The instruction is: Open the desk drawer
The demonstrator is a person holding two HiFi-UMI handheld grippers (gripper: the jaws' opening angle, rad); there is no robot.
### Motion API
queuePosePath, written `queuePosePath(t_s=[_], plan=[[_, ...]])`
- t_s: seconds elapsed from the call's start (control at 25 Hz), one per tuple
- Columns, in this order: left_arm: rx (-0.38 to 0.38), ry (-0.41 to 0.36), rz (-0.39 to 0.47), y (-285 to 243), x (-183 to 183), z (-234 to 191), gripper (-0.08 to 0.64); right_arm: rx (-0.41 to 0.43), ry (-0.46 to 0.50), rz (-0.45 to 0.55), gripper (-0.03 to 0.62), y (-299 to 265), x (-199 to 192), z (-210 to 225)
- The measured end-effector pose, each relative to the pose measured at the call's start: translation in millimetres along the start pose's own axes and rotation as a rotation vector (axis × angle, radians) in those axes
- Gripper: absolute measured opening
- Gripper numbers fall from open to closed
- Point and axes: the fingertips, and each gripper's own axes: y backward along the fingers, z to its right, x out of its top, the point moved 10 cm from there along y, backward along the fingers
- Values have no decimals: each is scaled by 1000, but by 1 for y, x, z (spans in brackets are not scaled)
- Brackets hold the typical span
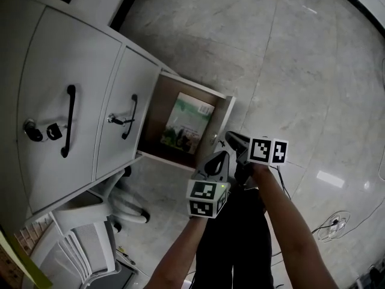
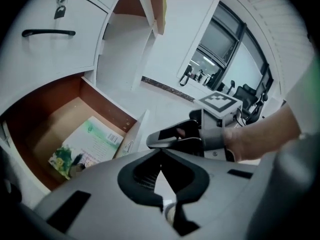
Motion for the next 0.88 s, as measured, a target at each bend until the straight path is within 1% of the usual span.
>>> queuePosePath(t_s=[0.16, 0.32, 0.36, 0.44, 0.56, 0.68, 0.76, 0.88], plan=[[27, -3, 3, 21, 19, 4, 9, -35, 26, 16, 28, 23, 5, -19], [47, -9, 6, 42, 43, 9, 9, -87, 113, 41, 28, 42, 18, -48], [49, -10, 8, 48, 50, 9, 9, -86, 132, 41, 28, 44, 20, -57], [42, -9, 14, 61, 63, 10, 9, -56, 143, 57, 28, 49, 25, -76], [19, -27, 16, 81, 80, 19, 9, -6, 119, 111, 26, 63, 27, -100], [16, -40, 21, 104, 97, 32, 9, 24, 114, 144, 25, 78, 26, -125], [18, -21, 31, 118, 107, 37, 9, 27, 126, 141, 25, 85, 24, -142], [29, 3, 41, 139, 120, 43, 9, 11, 166, 125, 25, 96, 19, -169]])
